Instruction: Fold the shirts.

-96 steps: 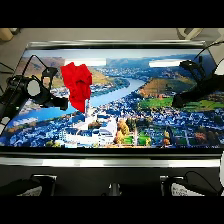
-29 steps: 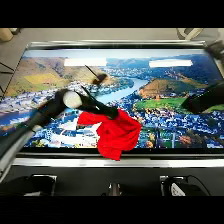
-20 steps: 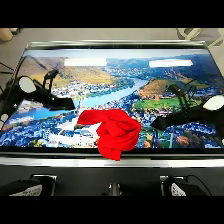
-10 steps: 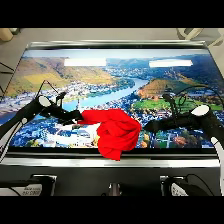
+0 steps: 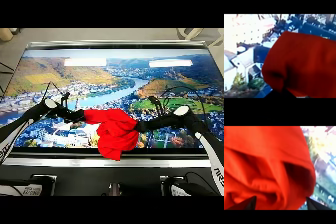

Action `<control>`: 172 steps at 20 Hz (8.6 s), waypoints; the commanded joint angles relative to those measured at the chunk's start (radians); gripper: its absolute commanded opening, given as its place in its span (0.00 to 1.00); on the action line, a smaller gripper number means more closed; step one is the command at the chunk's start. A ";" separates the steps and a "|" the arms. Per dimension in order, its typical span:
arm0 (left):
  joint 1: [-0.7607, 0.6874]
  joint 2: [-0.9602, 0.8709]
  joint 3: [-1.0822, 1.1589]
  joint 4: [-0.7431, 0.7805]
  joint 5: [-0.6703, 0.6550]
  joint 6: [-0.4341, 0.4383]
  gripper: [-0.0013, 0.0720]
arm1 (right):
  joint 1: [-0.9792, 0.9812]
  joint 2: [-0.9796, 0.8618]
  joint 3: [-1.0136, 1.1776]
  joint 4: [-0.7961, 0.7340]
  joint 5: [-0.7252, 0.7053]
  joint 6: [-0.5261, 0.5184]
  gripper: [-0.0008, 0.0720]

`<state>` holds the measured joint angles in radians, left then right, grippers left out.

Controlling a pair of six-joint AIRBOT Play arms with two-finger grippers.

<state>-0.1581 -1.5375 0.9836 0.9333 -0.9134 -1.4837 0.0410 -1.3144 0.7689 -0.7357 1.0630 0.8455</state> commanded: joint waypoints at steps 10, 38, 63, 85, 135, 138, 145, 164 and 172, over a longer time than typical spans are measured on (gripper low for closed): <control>0.001 0.597 0.555 -0.010 0.101 0.276 0.05 | 0.037 0.188 0.835 -0.374 0.050 -0.080 0.04; -0.001 0.882 -0.424 0.199 0.043 -0.073 0.05 | 0.037 -0.652 1.067 -0.004 0.428 0.060 0.14; 0.001 0.888 -0.316 0.169 0.151 -0.007 0.05 | -0.051 -0.503 0.673 -0.158 0.317 0.025 0.04; 0.107 0.940 0.659 0.516 0.015 -0.123 0.05 | -0.050 0.479 1.187 -0.727 -0.111 0.023 0.04; 0.290 0.212 -0.288 0.020 0.041 0.073 0.06 | -0.317 -0.409 0.700 -0.508 0.554 0.077 0.80; 0.290 0.228 -0.288 0.019 0.024 0.132 0.05 | -0.317 -0.345 0.471 -0.387 0.445 0.039 0.87; 0.290 0.328 -0.288 0.019 0.002 0.153 0.05 | -0.303 -0.341 0.264 -0.165 0.209 0.023 0.74; 0.290 1.028 0.723 0.404 0.121 -0.162 0.05 | -0.232 0.591 1.247 -0.507 -0.037 0.029 0.04; 0.290 0.907 0.721 0.426 -0.098 -0.108 0.05 | -0.232 0.448 1.247 -0.521 0.285 0.060 0.04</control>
<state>0.1314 -0.5838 1.7004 1.3365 -0.8749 -1.6108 -0.1913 -0.8028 2.0125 -1.2415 1.1900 0.8940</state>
